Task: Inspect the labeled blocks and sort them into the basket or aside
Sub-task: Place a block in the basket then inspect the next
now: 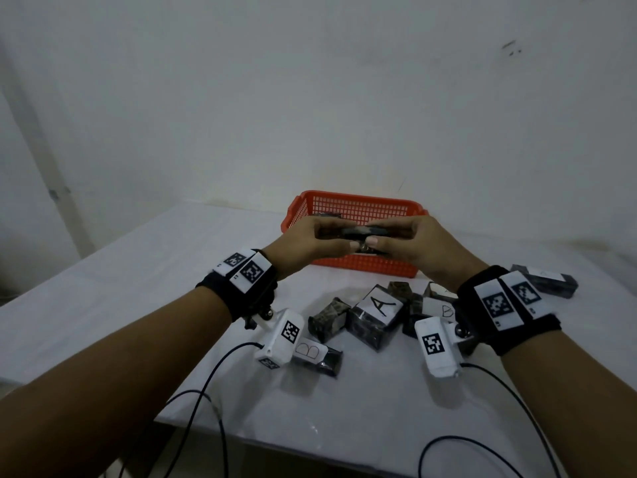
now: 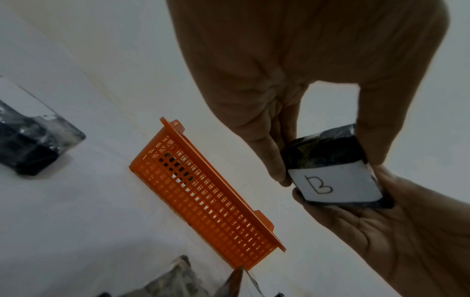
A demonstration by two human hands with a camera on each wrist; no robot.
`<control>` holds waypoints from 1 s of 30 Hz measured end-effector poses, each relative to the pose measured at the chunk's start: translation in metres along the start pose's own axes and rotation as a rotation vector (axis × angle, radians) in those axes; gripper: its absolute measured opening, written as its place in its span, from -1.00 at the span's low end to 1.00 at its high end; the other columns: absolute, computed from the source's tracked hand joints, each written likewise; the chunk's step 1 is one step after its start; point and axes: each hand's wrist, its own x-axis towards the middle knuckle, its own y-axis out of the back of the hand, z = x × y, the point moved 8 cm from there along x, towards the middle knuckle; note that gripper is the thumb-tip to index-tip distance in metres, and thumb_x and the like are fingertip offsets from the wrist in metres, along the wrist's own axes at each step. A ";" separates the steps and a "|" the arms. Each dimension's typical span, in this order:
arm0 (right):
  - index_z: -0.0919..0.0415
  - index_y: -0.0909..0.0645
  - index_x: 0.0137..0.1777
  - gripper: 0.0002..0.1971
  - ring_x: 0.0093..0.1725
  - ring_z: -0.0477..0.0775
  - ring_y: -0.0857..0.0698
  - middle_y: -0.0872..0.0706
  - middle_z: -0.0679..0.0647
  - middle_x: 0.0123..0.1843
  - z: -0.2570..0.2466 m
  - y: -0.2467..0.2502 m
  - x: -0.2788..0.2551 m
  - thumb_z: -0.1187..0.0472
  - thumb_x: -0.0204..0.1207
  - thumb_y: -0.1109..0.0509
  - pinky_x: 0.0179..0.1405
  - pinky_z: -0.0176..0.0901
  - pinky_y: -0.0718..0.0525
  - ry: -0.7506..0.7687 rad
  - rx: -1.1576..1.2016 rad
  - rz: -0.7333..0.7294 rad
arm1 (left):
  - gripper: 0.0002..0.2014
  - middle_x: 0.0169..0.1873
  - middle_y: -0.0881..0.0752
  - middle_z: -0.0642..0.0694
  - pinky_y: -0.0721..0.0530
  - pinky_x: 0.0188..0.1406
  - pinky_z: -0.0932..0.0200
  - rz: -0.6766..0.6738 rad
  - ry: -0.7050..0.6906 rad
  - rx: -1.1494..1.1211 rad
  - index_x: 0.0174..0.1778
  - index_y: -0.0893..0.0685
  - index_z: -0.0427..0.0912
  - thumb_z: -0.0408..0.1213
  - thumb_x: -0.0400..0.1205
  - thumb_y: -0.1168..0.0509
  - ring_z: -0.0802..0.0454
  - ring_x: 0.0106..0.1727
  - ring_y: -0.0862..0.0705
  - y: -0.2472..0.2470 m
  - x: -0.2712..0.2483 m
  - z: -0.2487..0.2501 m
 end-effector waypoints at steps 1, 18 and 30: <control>0.10 -0.81 0.30 -0.59 0.22 -0.05 -0.85 -0.90 0.00 0.15 0.001 0.000 -0.001 0.08 0.46 -0.68 0.45 0.04 -0.71 0.000 0.012 -0.003 | -0.57 0.24 -0.82 -0.06 -0.73 0.29 0.21 0.016 -0.013 0.004 0.45 -0.69 -0.18 -0.30 0.63 -0.49 0.09 0.26 -0.79 0.000 -0.001 0.002; 0.14 -0.77 0.31 -0.57 0.20 -0.09 -0.85 -0.90 0.02 0.17 0.016 -0.001 -0.012 0.16 0.43 -0.70 0.32 -0.18 -0.75 -0.023 0.038 -0.001 | -0.56 0.22 -0.82 0.00 -0.72 0.14 0.39 0.017 0.005 -0.008 0.44 -0.70 -0.20 -0.33 0.62 -0.51 0.24 0.22 -0.79 -0.016 -0.004 -0.007; 0.22 -0.70 0.39 -0.48 0.27 -0.01 -0.84 -0.86 0.12 0.25 0.023 0.003 -0.017 0.43 0.42 -0.67 0.35 -0.05 -0.77 -0.068 0.120 -0.030 | -0.46 0.25 -0.80 -0.03 -0.73 0.22 0.32 0.014 -0.013 0.046 0.42 -0.70 -0.19 -0.41 0.49 -0.61 0.16 0.25 -0.78 -0.017 0.000 -0.009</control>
